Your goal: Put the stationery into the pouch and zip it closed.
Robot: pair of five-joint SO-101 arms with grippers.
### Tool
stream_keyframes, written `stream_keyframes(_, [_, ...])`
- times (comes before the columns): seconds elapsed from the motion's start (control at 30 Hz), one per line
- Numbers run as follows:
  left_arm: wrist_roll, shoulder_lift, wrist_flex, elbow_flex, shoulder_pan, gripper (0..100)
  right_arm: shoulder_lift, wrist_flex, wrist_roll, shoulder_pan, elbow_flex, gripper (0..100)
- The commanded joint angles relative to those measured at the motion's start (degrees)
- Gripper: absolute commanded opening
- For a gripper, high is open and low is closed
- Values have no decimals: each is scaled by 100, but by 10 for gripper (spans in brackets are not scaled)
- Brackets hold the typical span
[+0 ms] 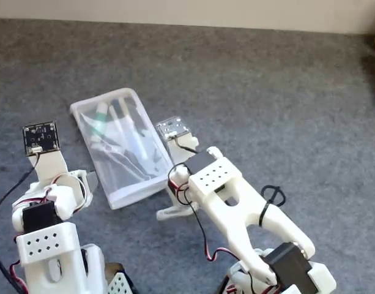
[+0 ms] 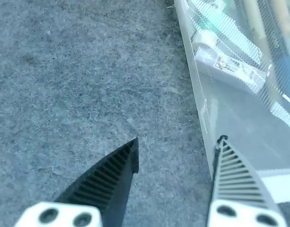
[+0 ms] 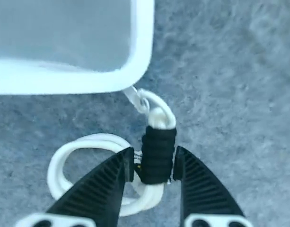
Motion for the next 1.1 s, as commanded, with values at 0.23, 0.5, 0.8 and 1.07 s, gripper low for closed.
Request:
stream_keyframes(0.23, [35, -22, -105, 48, -57, 248, -92, 382, 0, 154, -303, 131])
stream_keyframes(0.5, [35, -22, -105, 57, -57, 248, -101, 171, 0, 154, -338, 131])
stream_keyframes(0.8, [35, -22, -105, 57, -57, 248, -110, -92, 9, 154, -312, 77])
stream_keyframes(1.07, [35, -22, -105, 66, -57, 248, -110, -57, 484, 154, -312, 15])
